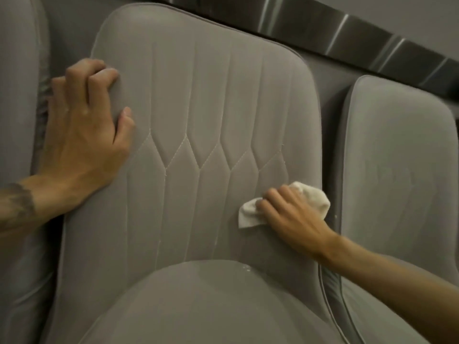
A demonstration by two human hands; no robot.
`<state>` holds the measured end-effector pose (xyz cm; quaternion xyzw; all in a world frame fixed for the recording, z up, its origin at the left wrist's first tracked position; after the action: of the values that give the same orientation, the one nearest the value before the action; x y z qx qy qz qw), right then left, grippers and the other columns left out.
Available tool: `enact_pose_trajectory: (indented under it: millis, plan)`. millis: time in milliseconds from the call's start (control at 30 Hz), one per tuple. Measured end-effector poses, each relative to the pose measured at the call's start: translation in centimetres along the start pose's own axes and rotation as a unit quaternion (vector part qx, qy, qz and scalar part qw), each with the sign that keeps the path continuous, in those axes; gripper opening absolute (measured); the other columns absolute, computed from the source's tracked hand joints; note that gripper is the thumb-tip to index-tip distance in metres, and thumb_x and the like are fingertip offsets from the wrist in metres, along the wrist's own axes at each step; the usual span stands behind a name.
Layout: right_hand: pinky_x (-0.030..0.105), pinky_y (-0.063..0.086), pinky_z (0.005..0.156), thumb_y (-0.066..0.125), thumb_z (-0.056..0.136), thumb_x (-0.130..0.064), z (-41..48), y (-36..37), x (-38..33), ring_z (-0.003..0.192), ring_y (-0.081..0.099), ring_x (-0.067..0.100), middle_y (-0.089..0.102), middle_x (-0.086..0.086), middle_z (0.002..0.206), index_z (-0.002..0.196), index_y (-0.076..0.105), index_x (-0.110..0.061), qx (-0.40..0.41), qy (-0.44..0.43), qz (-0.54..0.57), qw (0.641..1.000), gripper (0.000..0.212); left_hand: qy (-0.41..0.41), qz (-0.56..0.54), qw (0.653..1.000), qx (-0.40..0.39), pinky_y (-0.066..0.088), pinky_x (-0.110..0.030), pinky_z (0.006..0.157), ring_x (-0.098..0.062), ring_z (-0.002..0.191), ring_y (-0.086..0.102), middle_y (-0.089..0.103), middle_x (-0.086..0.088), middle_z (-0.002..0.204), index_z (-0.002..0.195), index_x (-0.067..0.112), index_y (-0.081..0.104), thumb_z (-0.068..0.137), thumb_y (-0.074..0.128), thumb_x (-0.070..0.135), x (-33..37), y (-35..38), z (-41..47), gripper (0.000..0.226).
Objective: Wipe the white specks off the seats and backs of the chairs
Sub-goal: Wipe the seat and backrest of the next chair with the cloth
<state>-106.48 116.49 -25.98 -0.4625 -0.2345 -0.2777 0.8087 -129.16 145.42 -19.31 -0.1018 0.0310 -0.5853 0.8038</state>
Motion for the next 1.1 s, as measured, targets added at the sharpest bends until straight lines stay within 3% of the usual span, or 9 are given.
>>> enact_pose_trajectory:
  millis: [100,200,267,400,500,567,767,933,1100]
  plan:
    - [0.048,0.045,0.074,0.048,0.099,-0.020,2.2,-1.4,2.1,0.085,0.053,0.034,0.058,0.015,0.102,0.105,0.064,-0.007,0.011,0.004,-0.010,1.000,0.021,-0.003,0.000,1.000,-0.014,0.035,-0.056,0.106,-0.049,0.122,0.046,0.041,-0.028,0.144,0.138,0.000,0.042,0.101,0.048,0.024,0.1,-0.2,0.1,0.044]
    - [0.045,0.039,0.076,0.051,0.102,-0.020,6.5,-3.6,5.6,0.085,0.048,0.034,0.052,0.017,0.100,0.101,0.059,-0.004,0.132,0.151,0.012,0.980,0.019,0.001,0.008,1.000,-0.014,0.036,-0.056,0.106,-0.050,0.122,0.046,0.041,-0.028,0.144,0.138,0.000,0.041,0.101,0.048,0.024,0.1,-0.3,0.1,0.044]
    - [0.046,0.039,0.077,0.052,0.102,-0.018,6.4,-2.9,4.5,0.087,0.047,0.033,0.050,0.016,0.101,0.101,0.057,-0.005,0.141,0.193,0.022,0.971,0.014,-0.001,0.009,1.000,-0.014,0.036,-0.056,0.104,-0.049,0.121,0.046,0.041,-0.027,0.144,0.137,0.001,0.041,0.101,0.048,0.025,0.1,-0.2,0.2,0.044]
    - [0.045,0.042,0.071,0.062,0.093,-0.012,0.8,0.9,-2.2,0.083,0.049,0.032,0.053,0.014,0.098,0.100,0.059,-0.008,0.045,0.055,0.018,0.997,0.009,-0.004,0.018,1.000,-0.015,0.034,-0.054,0.103,-0.048,0.122,0.046,0.041,-0.025,0.146,0.138,0.002,0.041,0.101,0.049,0.024,0.0,-0.1,0.1,0.044]
    - [0.041,0.045,0.067,0.052,0.092,-0.016,-1.0,1.6,-4.6,0.078,0.053,0.029,0.057,0.009,0.095,0.096,0.059,-0.013,-0.032,-0.077,0.024,0.996,0.009,-0.009,0.020,1.000,-0.017,0.035,-0.055,0.102,-0.048,0.121,0.047,0.041,-0.025,0.147,0.138,0.002,0.042,0.100,0.051,0.022,0.1,-0.2,0.2,0.045]
    - [0.038,0.048,0.066,0.048,0.092,-0.018,0.6,0.8,-3.1,0.077,0.057,0.027,0.062,0.007,0.096,0.096,0.064,-0.014,-0.031,-0.118,-0.005,0.993,0.018,-0.013,0.018,1.000,-0.022,0.035,-0.056,0.100,-0.048,0.121,0.046,0.041,-0.026,0.147,0.139,0.001,0.042,0.099,0.051,0.021,0.3,-0.3,0.2,0.046]
    - [0.048,0.045,0.075,0.059,0.097,-0.014,5.1,-0.6,0.9,0.087,0.048,0.033,0.052,0.015,0.105,0.106,0.057,-0.007,0.082,0.130,0.019,0.988,0.012,-0.010,0.025,0.999,-0.024,0.035,-0.056,0.100,-0.047,0.119,0.046,0.041,-0.025,0.147,0.140,0.001,0.042,0.100,0.052,0.022,0.4,-0.5,0.3,0.046]
    - [0.040,0.046,0.068,0.051,0.097,-0.018,1.3,2.0,-4.3,0.078,0.054,0.027,0.058,0.008,0.097,0.098,0.062,-0.013,0.001,-0.073,0.022,0.997,0.012,-0.015,0.017,0.999,-0.033,0.037,-0.057,0.101,-0.048,0.120,0.045,0.040,-0.025,0.148,0.142,0.001,0.042,0.100,0.050,0.024,0.3,-0.5,0.3,0.049]
    - [0.046,0.045,0.075,0.052,0.098,-0.019,8.2,-0.8,1.7,0.085,0.053,0.034,0.058,0.016,0.100,0.107,0.064,-0.005,0.138,0.051,0.036,0.988,0.021,-0.023,0.017,0.999,-0.041,0.039,-0.059,0.102,-0.048,0.121,0.046,0.039,-0.022,0.149,0.143,0.001,0.042,0.098,0.048,0.026,0.4,-0.5,0.4,0.052]
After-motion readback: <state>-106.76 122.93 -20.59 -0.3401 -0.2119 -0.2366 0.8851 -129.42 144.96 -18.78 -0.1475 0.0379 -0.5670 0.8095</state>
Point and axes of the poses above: each hand's wrist, its own z-axis towards the middle knuckle, its own y-axis out of the palm, x = y × z, the point moved 1 cm from there along z, towards the middle knuckle
